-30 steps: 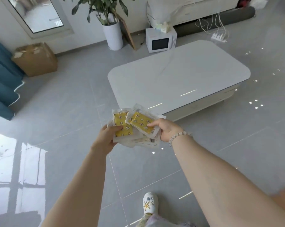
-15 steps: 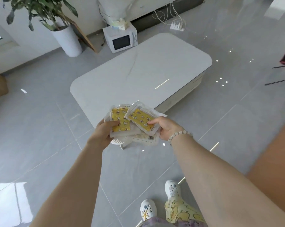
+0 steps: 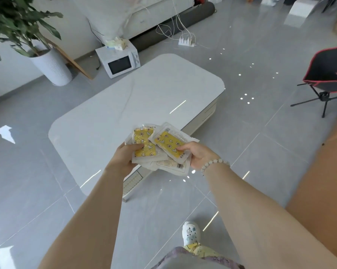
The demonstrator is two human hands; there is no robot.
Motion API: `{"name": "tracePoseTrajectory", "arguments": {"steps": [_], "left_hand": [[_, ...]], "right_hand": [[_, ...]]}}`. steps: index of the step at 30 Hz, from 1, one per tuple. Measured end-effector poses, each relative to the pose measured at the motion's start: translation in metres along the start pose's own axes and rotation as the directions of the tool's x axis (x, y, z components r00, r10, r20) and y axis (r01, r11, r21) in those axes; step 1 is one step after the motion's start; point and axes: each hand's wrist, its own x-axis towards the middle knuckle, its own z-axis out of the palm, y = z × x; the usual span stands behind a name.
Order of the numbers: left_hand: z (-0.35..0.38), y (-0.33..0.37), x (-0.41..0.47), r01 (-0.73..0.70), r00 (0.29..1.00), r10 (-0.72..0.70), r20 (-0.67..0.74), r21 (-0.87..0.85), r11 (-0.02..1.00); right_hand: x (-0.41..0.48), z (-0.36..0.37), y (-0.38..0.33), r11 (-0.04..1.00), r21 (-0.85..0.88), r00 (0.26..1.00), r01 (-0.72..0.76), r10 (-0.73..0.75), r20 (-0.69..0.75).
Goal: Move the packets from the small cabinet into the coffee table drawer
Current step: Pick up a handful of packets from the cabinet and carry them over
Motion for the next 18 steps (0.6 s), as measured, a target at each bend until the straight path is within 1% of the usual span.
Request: {"name": "tracePoseTrajectory", "arguments": {"steps": [3, 8, 15, 18], "left_hand": [[0.023, 0.008, 0.018, -0.010, 1.000, 0.010, 0.003, -0.003, 1.000], [0.047, 0.019, 0.051, 0.010, 0.999, -0.011, 0.041, 0.011, 1.000], [0.065, 0.048, 0.109, 0.053, 0.998, -0.053, 0.018, 0.032, 0.998], [0.074, 0.067, 0.141, 0.053, 0.998, -0.054, 0.041, 0.029, 0.998]], "right_hand": [[0.005, -0.015, -0.025, 1.000, -0.001, 1.000, 0.004, -0.004, 0.031], [0.021, -0.034, -0.053, 0.997, 0.078, 0.999, 0.027, -0.031, 0.043], [0.053, -0.041, -0.106, 0.994, 0.109, 1.000, 0.014, -0.015, 0.009], [0.075, -0.040, -0.138, 0.995, 0.100, 1.000, 0.003, -0.003, -0.002]]}}
